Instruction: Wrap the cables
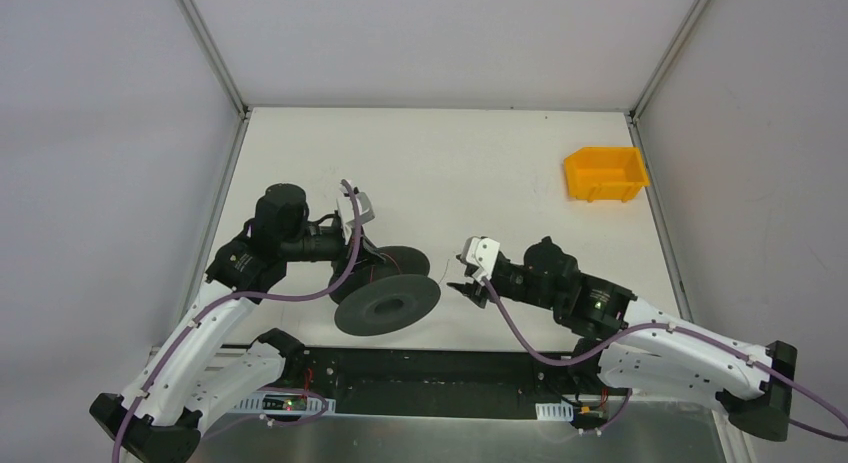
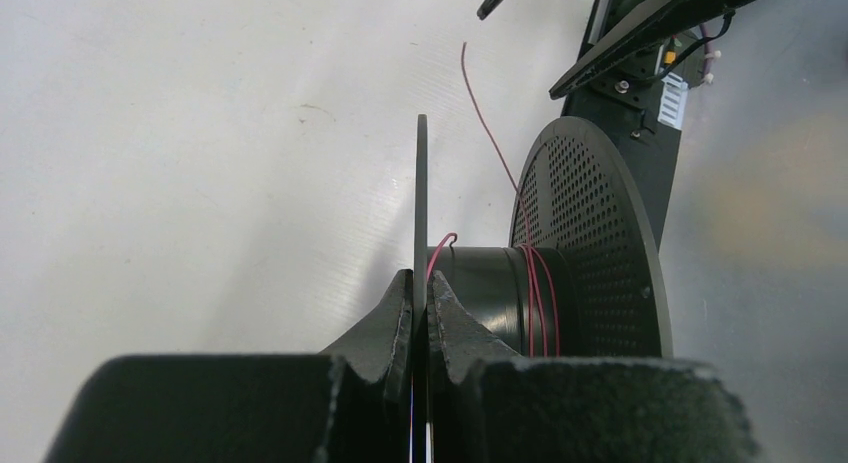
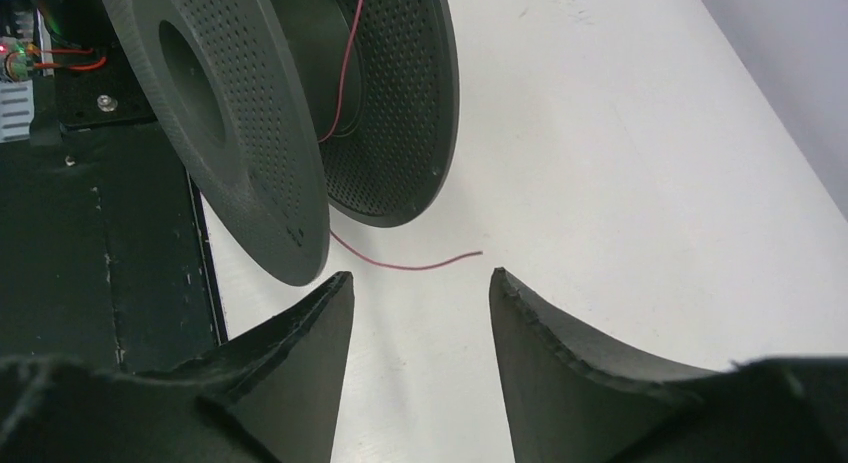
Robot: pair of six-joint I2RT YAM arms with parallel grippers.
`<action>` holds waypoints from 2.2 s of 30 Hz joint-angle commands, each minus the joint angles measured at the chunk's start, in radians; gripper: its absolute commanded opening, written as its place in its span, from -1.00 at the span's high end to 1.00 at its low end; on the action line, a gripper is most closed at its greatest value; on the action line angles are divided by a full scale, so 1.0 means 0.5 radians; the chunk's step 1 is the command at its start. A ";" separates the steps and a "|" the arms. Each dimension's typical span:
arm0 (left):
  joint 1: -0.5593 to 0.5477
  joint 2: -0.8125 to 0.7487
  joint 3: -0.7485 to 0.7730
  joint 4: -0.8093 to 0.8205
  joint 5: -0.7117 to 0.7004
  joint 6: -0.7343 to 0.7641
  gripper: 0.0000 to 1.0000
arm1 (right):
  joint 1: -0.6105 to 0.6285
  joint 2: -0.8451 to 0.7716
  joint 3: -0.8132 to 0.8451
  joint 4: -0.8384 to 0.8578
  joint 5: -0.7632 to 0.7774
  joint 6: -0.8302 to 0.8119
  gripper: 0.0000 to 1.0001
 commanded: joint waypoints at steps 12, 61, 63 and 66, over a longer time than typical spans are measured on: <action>0.001 -0.100 0.090 0.097 0.269 -0.176 1.00 | 0.013 -0.376 -0.204 -0.061 -0.074 -0.702 -0.19; 0.000 -0.039 0.290 0.191 0.395 -0.293 1.00 | 0.517 -0.323 -0.363 0.738 0.242 -0.013 1.00; 0.002 -0.049 0.291 0.199 0.388 -0.282 1.00 | 0.515 -0.329 -0.338 0.733 0.245 0.224 1.00; 0.000 -0.052 0.292 0.235 0.390 -0.297 1.00 | 0.513 -0.305 -0.311 0.759 0.259 0.508 1.00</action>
